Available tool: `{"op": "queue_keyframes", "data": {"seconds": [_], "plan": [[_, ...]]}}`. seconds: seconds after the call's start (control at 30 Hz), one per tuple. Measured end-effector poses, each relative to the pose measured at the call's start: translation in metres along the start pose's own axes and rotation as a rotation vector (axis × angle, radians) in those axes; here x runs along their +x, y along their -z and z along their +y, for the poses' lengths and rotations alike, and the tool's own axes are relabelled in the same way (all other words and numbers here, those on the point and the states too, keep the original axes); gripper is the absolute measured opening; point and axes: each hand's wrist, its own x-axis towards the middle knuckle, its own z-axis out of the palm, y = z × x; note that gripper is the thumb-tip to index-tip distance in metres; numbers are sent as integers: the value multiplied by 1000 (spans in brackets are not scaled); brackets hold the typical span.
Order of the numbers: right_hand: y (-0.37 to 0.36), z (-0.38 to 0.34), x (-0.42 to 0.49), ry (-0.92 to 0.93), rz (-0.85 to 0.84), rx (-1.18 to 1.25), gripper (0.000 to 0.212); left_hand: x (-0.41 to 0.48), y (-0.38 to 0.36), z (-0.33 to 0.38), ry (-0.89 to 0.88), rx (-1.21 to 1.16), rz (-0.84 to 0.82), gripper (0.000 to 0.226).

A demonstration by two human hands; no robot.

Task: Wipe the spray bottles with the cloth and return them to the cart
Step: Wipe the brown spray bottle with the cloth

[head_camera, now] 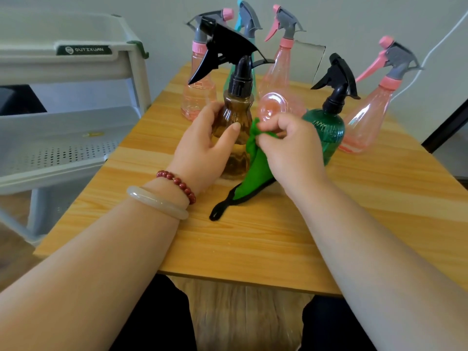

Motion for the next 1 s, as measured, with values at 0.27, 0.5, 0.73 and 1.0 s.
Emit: {"op": "queue_keyframes", "data": {"seconds": [0.27,0.5,0.73,1.0], "plan": [[11,1,6,-68,-126,-177,13,-1,-2,4,-9,37,-8,48],[2,2,5,35,-8,-124,15,-1,0,3,-21,37,-7,47],[11,18,4,-79,-190,-332,16,0,-1,4,17,35,-37,56],[9,15,3,-88,-146,-200,17,3,0,-1,-10,66,-21,67]]}}
